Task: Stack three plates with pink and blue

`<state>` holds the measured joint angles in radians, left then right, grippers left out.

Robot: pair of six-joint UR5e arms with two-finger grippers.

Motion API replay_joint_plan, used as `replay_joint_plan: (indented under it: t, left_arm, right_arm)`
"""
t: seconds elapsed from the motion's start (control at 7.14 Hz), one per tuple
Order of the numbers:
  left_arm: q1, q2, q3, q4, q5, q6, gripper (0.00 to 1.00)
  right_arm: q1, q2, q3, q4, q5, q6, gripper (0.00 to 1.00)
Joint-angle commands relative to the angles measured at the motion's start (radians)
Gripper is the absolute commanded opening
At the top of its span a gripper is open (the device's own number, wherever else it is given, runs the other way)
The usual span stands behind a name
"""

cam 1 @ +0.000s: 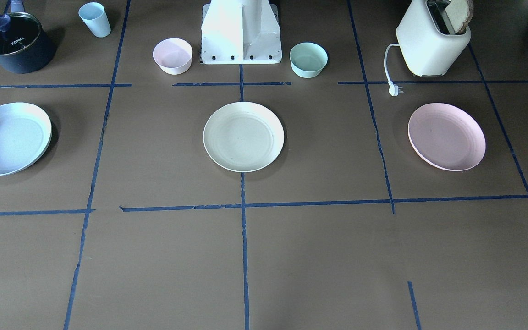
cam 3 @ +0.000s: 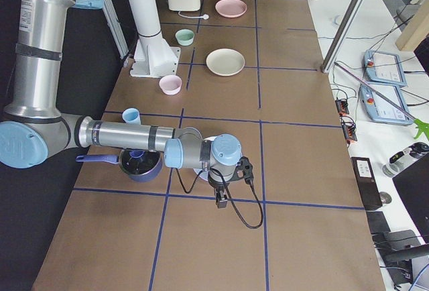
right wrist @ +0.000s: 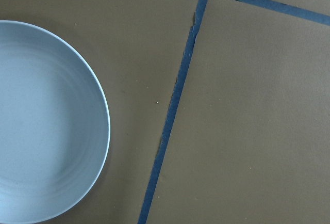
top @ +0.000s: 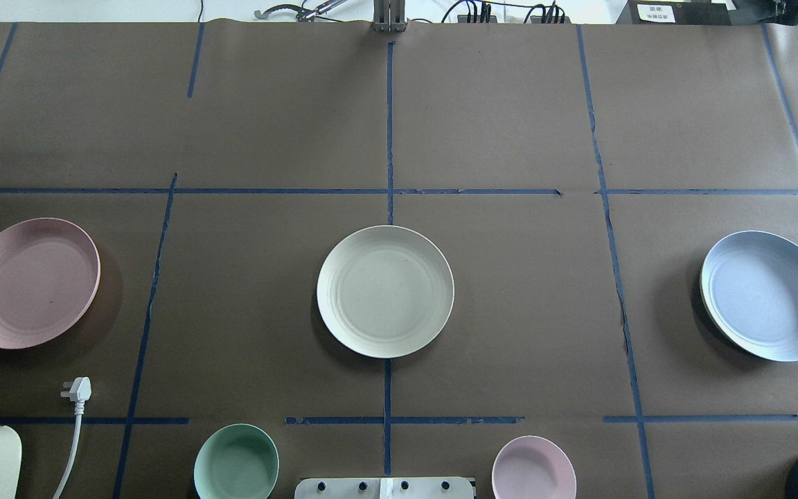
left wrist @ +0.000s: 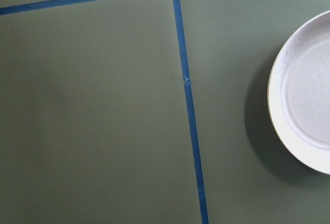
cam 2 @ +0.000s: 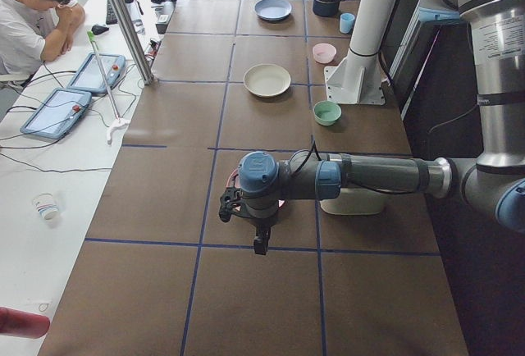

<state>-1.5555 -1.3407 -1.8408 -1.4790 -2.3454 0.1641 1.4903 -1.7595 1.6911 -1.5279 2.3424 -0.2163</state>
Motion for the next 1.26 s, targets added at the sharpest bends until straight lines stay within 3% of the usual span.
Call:
replay_joint_plan:
  t: [0.0, 0.42, 0.7, 0.84, 1.12]
  left_arm:
    - [0.000, 0.000, 0.000, -0.001, 0.000, 0.000, 1.00]
    - [0.008, -0.020, -0.011, -0.013, -0.003, -0.003, 1.00]
    - [0.012, -0.071, 0.011, -0.146, -0.017, -0.008, 1.00]
    - [0.026, -0.072, 0.037, -0.220, -0.070, -0.008, 1.00]
    - [0.209, -0.067, 0.112, -0.395, -0.071, -0.252, 1.00]
  right_arm:
    - [-0.001, 0.001, 0.001, 0.000, 0.000, 0.000, 1.00]
    - [-0.001, 0.002, 0.004, 0.002, 0.001, 0.000, 1.00]
    - [-0.001, 0.011, -0.004, 0.000, 0.000, 0.000, 1.00]
    - [-0.001, 0.011, -0.004, 0.000, 0.000, 0.000, 1.00]
    - [-0.001, 0.011, -0.005, 0.000, 0.000, 0.000, 1.00]
